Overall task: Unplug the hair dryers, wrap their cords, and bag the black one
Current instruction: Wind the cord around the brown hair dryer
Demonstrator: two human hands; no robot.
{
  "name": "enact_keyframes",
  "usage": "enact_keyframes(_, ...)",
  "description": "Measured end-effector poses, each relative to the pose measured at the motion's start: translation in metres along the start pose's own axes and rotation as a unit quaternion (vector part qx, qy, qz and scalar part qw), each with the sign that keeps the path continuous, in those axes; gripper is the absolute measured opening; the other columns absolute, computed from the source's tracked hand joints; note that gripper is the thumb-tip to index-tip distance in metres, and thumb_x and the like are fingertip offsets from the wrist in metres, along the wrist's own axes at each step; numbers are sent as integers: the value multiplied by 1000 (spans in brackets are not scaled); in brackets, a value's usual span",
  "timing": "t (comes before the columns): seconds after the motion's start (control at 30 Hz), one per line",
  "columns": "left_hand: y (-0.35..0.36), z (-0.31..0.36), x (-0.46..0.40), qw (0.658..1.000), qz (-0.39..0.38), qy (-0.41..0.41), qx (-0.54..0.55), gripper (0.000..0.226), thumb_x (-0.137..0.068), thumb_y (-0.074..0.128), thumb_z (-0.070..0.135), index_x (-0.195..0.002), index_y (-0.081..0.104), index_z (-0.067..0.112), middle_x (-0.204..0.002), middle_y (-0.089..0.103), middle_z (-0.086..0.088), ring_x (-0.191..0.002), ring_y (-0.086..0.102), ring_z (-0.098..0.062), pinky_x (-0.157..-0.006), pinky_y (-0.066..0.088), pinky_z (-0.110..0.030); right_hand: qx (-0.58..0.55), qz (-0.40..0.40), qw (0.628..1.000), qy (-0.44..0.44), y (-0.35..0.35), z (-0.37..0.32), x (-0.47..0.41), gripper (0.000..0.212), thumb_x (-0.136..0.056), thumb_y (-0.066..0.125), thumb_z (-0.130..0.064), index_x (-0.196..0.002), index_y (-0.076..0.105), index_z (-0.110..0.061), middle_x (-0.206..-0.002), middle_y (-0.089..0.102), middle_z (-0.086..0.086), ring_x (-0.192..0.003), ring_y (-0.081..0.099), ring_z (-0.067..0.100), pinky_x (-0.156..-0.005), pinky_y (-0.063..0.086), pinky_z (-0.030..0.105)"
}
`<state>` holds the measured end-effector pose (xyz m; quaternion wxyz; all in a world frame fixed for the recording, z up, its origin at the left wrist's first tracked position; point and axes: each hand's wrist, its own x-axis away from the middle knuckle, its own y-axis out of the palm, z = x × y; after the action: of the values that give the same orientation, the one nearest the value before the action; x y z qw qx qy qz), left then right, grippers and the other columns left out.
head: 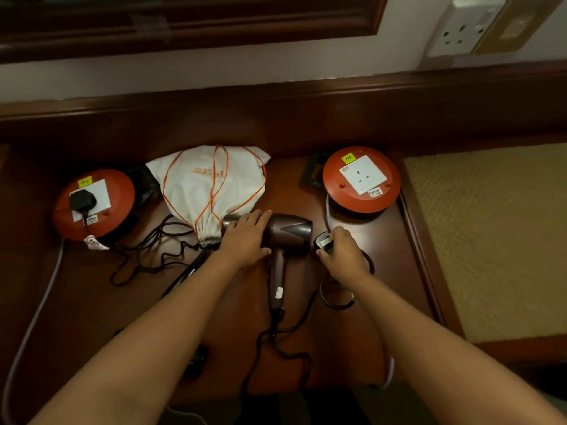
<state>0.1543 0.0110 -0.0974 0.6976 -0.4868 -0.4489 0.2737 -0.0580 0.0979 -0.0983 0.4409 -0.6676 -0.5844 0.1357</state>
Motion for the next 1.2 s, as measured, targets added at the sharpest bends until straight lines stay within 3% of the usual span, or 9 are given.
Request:
enact_keyframes(0.17,3,-3,-6,998,12,20,-66,101,-81,68,49,-154,4,23,-156,25,-7,-141,24,-31,-112,24,-48,54,25,998,-6,21,5,6,38,-85,68,-20,-113,48,-5,-117,51,13,-107,51,28,-86,44,34)
enact_keyframes(0.4,-5,-19,-6,997,37,61,-11,88,-67,75,57,-137,40,16,-130,46,-10,-121,45,-29,-102,35,-42,58,42,997,20,22,9,10,37,-84,63,-13,-117,47,-4,-121,49,16,-109,50,32,-86,44,38)
enact_keyframes(0.5,-15,-27,11,997,53,44,23,89,-65,76,57,-136,41,17,-127,46,-11,-109,54,-33,-91,46,-43,3,35,999,23,17,14,16,40,-82,60,-7,-120,48,-5,-123,47,16,-110,50,32,-87,44,39)
enact_keyframes(0.67,-42,-46,50,993,114,3,28,88,-65,77,58,-133,43,14,-122,48,-10,-107,55,-31,-86,45,-42,-114,40,986,112,6,17,24,41,-86,53,-2,-125,45,-9,-127,51,10,-109,54,28,-78,39,31)
enact_keyframes(0.83,-59,-69,90,980,166,-74,79,87,-62,79,57,-130,45,14,-120,47,-8,-106,54,-32,-84,46,-43,-150,68,977,133,0,15,35,48,-81,51,5,-127,46,-8,-133,49,15,-114,52,29,-95,45,42)
enact_keyframes(0.93,-68,-78,107,963,191,-130,142,89,-59,82,58,-128,46,15,-123,45,-8,-108,54,-33,-85,46,-43,-182,70,975,106,-9,-13,54,32,-87,51,-2,-117,53,-14,-117,58,9,-101,57,23,-79,50,32)
enact_keyframes(1.0,-73,-85,116,950,201,-165,170,90,-58,82,57,-129,45,16,-125,44,-9,-110,53,-33,-89,46,-45,-210,8,976,63,-8,-42,74,26,-91,51,-6,-115,56,-16,-108,58,2,-98,56,18,-69,44,18)
enact_keyframes(1.1,-81,-94,129,932,224,-190,214,87,-60,82,56,-128,47,14,-123,45,-9,-107,56,-32,-87,49,-45,-210,-95,973,-22,6,-85,102,34,-90,61,-18,-123,55,-16,-112,59,1,-102,56,15,-83,47,21)
enact_keyframes(1.2,-87,-101,141,911,237,-213,263,83,-62,82,53,-127,48,14,-125,46,-9,-108,55,-31,-86,49,-43,-140,-90,983,-74,17,-109,115,42,-85,68,-31,-124,53,-25,-107,61,-5,-99,58,12,-88,48,31)
